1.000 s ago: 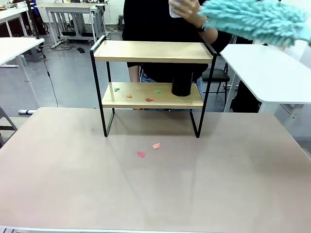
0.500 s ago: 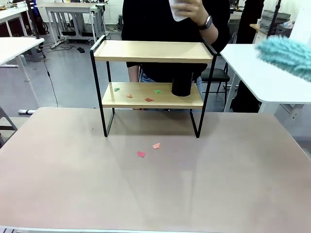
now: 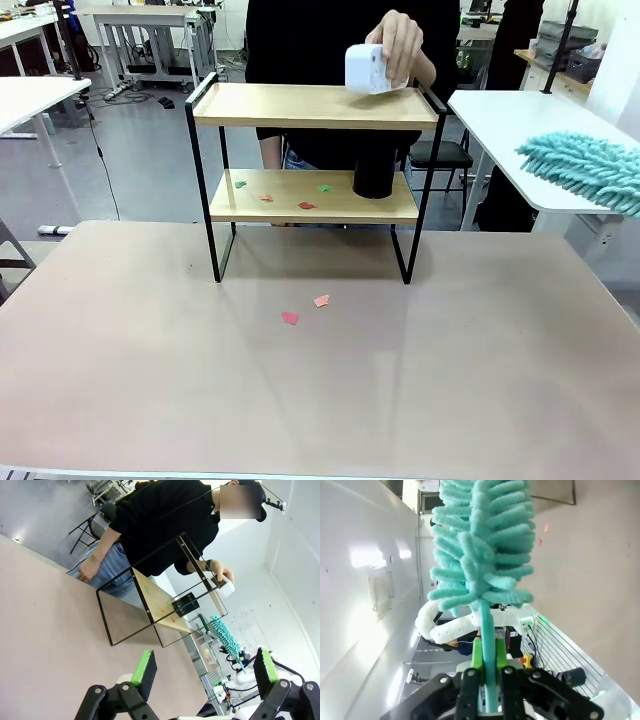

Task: Clean the shelf.
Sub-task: Clean the specific tier of the Shelf with the Duster once objects are removed, then clean the remaining tier of the Shelf with the Duster once objects are removed.

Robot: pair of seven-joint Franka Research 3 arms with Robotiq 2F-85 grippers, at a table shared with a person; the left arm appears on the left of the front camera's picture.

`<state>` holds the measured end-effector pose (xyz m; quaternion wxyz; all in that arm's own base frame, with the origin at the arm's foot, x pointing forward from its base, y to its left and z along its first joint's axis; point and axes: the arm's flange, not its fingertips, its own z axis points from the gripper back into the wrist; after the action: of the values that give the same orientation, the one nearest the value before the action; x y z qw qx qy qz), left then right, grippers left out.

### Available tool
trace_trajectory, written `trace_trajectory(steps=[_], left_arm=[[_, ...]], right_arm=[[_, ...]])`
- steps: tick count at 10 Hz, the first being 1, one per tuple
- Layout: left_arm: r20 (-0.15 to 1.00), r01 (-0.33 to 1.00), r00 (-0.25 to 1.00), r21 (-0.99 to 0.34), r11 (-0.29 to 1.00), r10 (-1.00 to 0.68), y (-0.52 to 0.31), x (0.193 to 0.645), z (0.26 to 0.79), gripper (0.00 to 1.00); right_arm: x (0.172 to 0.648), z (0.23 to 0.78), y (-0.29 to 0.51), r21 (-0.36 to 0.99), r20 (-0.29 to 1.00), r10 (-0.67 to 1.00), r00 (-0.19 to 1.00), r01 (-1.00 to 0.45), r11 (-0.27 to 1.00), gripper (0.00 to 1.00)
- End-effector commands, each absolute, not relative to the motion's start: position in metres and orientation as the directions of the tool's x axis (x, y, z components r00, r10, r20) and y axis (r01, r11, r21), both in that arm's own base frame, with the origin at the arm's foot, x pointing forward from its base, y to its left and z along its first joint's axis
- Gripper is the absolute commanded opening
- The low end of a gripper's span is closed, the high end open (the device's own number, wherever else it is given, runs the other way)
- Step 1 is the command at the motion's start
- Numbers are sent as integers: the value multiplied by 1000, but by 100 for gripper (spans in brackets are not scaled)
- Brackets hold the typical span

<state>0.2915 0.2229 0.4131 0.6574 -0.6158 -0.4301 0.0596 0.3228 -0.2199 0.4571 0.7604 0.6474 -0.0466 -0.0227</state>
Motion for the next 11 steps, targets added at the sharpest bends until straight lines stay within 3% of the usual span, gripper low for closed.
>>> trace_trajectory(steps=[1, 11], left_arm=[[510, 471, 616, -850, 238, 601, 217, 287, 412, 100], [510, 471, 616, -850, 238, 601, 217, 287, 412, 100]], right_arm=[[323, 466, -225, 989, 61, -103, 993, -46, 142, 12], [323, 466, -225, 989, 61, -103, 993, -46, 142, 12]])
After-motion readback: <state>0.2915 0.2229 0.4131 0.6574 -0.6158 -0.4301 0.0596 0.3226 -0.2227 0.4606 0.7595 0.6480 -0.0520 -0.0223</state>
